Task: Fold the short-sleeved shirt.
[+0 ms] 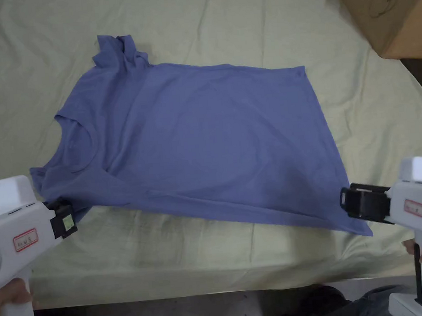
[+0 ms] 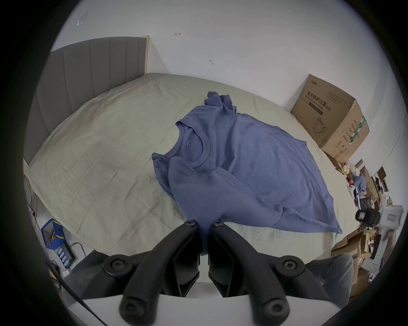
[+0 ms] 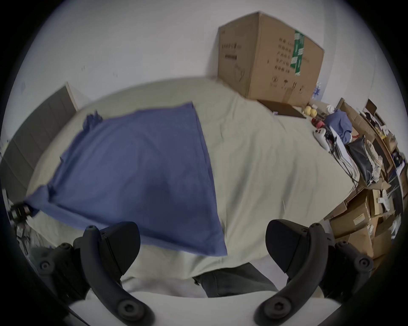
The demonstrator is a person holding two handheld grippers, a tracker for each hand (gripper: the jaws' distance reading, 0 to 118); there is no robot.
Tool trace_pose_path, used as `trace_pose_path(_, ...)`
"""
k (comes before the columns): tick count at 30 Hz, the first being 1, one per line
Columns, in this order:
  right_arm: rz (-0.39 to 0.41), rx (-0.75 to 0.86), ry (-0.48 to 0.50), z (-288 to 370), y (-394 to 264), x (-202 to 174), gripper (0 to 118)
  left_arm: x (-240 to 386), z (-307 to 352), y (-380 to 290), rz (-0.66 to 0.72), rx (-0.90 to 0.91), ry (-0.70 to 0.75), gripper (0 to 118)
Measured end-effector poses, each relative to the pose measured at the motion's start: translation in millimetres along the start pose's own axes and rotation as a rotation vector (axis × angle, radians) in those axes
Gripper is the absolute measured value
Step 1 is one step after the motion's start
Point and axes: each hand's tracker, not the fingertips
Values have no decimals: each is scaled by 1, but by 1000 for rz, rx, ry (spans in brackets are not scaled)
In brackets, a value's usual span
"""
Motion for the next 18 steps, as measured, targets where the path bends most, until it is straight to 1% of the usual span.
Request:
trace_pose_path(3, 41, -83, -29, -21, -9, -5, 113, 0, -2, 0, 1, -7, 4, 2)
trace_pose_path(5, 21, -133, -14, -38, -18, 0, 112, 1, -2, -1, 0, -9, 4, 2)
trace_pose_path(6, 7, -156, 3, -44, -19, -1, 110, 1, -3, -1, -1, -11, 5, 2)
trace_pose_path(7, -17, -173, 15, -52, -21, 1, 103, 1, -3, -1, -3, -15, 7, 2)
trace_pose_path(8, -30, -175, 13, -59, -23, 3, 86, 1, -3, -1, -3, -18, 10, 2)
trace_pose_path(10, -45, -168, 22, -67, -25, 1, 49, 1, -3, -1, 1, -22, 11, 2)
trace_pose_path(11, -48, -171, 32, -72, -25, 3, 33, 1, -4, -2, 5, -23, 12, 2)
trace_pose_path(12, -52, -176, 41, -79, -26, 6, 25, 1, -4, -2, 5, -25, 13, 2)
trace_pose_path(14, -56, -181, 52, -82, -23, 8, 4, 1, -6, -2, 2, -30, 16, 2)
trace_pose_path(15, -54, -179, 55, -81, -21, 11, 4, 1, -6, -2, 0, -31, 17, 2)
trace_pose_path(16, -76, -172, 67, -59, -21, -8, 4, 2, -6, -2, 0, -34, 16, 2)
trace_pose_path(18, -96, -167, 96, -45, -18, -10, 4, 2, -4, 0, 4, -32, 16, 2)
